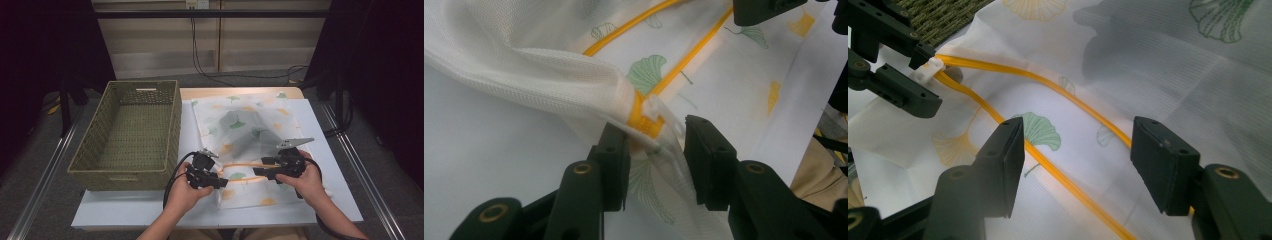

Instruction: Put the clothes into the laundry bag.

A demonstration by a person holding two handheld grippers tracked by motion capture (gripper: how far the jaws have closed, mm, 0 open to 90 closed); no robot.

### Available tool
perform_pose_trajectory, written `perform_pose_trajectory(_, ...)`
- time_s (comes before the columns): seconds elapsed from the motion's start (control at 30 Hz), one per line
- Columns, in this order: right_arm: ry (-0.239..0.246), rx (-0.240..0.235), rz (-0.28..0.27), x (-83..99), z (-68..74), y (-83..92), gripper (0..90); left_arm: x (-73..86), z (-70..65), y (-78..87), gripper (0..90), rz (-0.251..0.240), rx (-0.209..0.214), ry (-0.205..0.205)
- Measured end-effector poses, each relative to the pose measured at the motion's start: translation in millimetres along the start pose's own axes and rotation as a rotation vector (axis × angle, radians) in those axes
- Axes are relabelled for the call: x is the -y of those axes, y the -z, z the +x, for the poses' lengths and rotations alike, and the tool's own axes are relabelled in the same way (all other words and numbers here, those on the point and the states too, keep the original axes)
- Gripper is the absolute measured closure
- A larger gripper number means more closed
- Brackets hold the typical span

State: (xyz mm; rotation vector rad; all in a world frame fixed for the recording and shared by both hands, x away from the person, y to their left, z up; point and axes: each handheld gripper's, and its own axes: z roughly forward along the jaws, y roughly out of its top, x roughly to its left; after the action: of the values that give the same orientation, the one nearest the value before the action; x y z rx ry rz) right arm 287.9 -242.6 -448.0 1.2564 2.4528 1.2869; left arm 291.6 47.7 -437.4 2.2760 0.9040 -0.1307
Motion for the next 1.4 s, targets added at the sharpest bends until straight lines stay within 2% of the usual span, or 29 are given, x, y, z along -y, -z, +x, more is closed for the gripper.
perform_pose_trajectory(0.03, 0.003, -0.001, -0.002, -0.2, 0.5, -0.5, 38.6, 0.1, 0.9, 1.3, 62.5, 0.018, 0.000, -0.022)
perform_pose_trajectory(0.07, 0.004, -0.003, 0.003, -0.3, 0.8, -0.6, 38.6, 1.0, -0.2, 0.7, 62.3, 0.007, 0.000, -0.008)
perform_pose_trajectory(0.13, 0.002, -0.005, 0.008, -0.2, 0.7, -0.8, 38.5, 2.7, -1.1, 0.4, 62.1, 0.026, -0.005, -0.027)
perform_pose_trajectory(0.2, 0.003, -0.003, 0.011, 0.0, 0.3, -1.2, 38.4, 3.6, -1.8, -0.1, 63.6, 0.020, -0.005, -0.026)
perform_pose_trajectory(0.33, 0.000, -0.014, 0.006, -0.9, 1.4, -1.5, 40.1, 2.1, 1.5, 1.6, 74.5, 0.038, -0.010, -0.033)
perform_pose_trajectory(0.37, 0.001, -0.019, 0.007, -1.3, 2.2, -1.9, 40.2, 1.9, 1.2, 0.3, 75.7, 0.022, -0.001, -0.012)
perform_pose_trajectory(0.43, -0.007, -0.029, 0.006, -2.7, 4.4, -3.3, 42.1, 1.3, 2.0, -0.1, 80.0, 0.027, 0.001, -0.015)
perform_pose_trajectory(0.47, -0.013, -0.044, 0.009, -3.4, 5.5, -4.2, 43.6, 0.9, 2.5, 0.3, 81.3, 0.036, -0.002, -0.033)
perform_pose_trajectory(0.6, -0.044, -0.079, 0.012, -6.6, 9.9, -9.1, 44.2, -0.7, -0.2, -0.3, 84.0, 0.017, -0.010, -0.019)
perform_pose_trajectory(0.73, -0.087, -0.125, 0.004, -8.6, 12.4, -14.8, 45.6, -1.2, 2.0, -1.3, 86.2, 0.030, 0.001, -0.022)
perform_pose_trajectory(0.8, -0.099, -0.149, -0.002, -9.4, 13.9, -17.7, 47.9, -1.1, 2.6, -1.2, 86.4, 0.029, 0.007, -0.027)
perform_pose_trajectory(0.87, -0.119, -0.179, -0.002, -10.3, 15.7, -20.7, 49.1, -1.5, 1.5, -1.7, 86.3, 0.010, 0.011, -0.006)
perform_pose_trajectory(1.23, -0.225, -0.298, 0.005, -15.6, 23.6, -37.3, 56.3, -3.2, 0.0, -1.4, 85.8, -0.012, 0.019, -0.021)
perform_pose_trajectory(1.3, -0.240, -0.314, 0.005, -16.3, 24.4, -39.5, 58.1, -2.8, -0.1, -2.3, 85.7, -0.015, 0.020, -0.024)
perform_pose_trajectory(1.33, -0.244, -0.317, 0.005, -16.6, 24.7, -41.2, 59.3, -3.3, 1.6, -0.9, 85.7, 0.008, 0.022, -0.054)
perform_pose_trajectory(1.37, -0.248, -0.320, 0.012, -16.9, 25.0, -42.1, 59.5, -2.9, -1.3, -2.8, 85.7, -0.025, 0.021, -0.015)
perform_pose_trajectory(1.4, -0.253, -0.325, 0.006, -17.3, 25.5, -43.7, 59.8, -3.3, -1.3, -2.5, 85.6, -0.021, 0.022, -0.021)
